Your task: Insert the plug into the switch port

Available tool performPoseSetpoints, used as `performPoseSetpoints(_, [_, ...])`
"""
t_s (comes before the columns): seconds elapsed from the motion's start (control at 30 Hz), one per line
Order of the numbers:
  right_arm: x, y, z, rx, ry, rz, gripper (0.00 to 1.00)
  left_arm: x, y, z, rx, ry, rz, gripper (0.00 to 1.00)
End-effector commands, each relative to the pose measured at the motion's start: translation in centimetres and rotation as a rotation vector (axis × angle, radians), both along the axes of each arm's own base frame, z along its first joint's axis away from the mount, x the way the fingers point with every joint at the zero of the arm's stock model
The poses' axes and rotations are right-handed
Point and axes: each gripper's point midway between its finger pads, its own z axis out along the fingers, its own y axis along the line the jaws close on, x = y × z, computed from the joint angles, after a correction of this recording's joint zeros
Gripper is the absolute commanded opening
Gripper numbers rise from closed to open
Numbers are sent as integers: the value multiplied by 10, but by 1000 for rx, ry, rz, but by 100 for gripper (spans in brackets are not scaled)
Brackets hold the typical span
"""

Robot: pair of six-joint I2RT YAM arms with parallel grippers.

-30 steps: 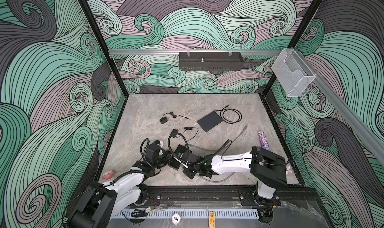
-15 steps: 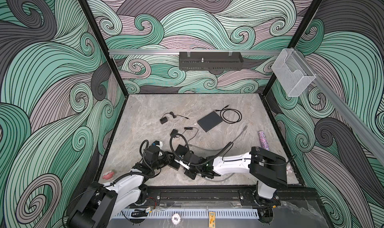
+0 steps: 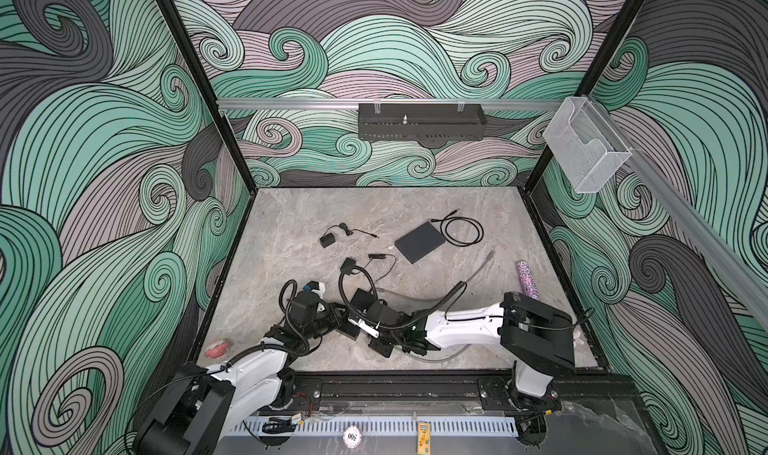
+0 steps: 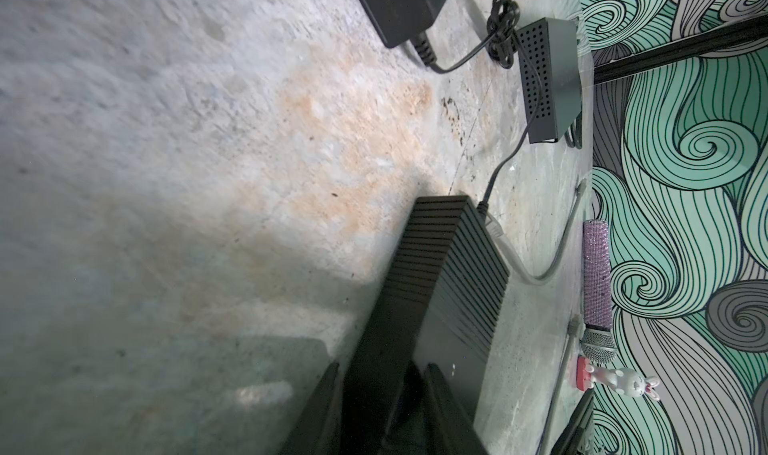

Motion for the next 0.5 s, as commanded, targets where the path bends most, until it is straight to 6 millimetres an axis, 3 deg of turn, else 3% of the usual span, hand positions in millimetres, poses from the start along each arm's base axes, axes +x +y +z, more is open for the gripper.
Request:
performPoseSetpoints(0.0, [21,65,69,284,-96,21,0,-66,6,-49,45,284,-78,32])
performPoseSetpoints(0.47, [33,86,79,318,-114,33,0,-67,4,-49,40,284,-80,32])
